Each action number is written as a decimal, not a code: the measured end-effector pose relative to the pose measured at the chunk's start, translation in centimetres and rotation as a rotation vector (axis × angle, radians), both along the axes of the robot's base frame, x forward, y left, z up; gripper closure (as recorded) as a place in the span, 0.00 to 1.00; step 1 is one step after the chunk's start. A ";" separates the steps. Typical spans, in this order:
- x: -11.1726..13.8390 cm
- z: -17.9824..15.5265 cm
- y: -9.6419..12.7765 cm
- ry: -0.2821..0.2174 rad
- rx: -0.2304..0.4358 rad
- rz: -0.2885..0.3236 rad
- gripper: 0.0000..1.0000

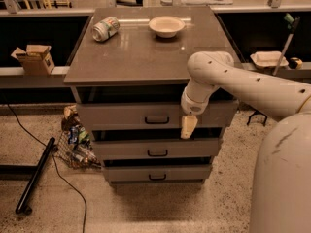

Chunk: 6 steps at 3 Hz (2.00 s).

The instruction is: Open top drawer

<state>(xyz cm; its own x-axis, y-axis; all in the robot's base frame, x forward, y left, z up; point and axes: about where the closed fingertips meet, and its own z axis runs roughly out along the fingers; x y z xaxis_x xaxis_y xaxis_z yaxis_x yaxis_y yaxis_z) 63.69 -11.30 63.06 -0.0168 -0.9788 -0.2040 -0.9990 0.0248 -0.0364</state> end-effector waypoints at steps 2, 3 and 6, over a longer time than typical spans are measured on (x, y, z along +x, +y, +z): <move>-0.4 0.6 0.1 0.002 0.003 -0.015 0.72; -0.4 0.8 0.1 0.002 0.003 -0.015 0.95; -1.8 1.6 -0.7 -0.029 0.044 -0.060 0.00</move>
Offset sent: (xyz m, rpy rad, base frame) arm -0.0346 -0.0140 -0.0033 0.0587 -0.0344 -0.1314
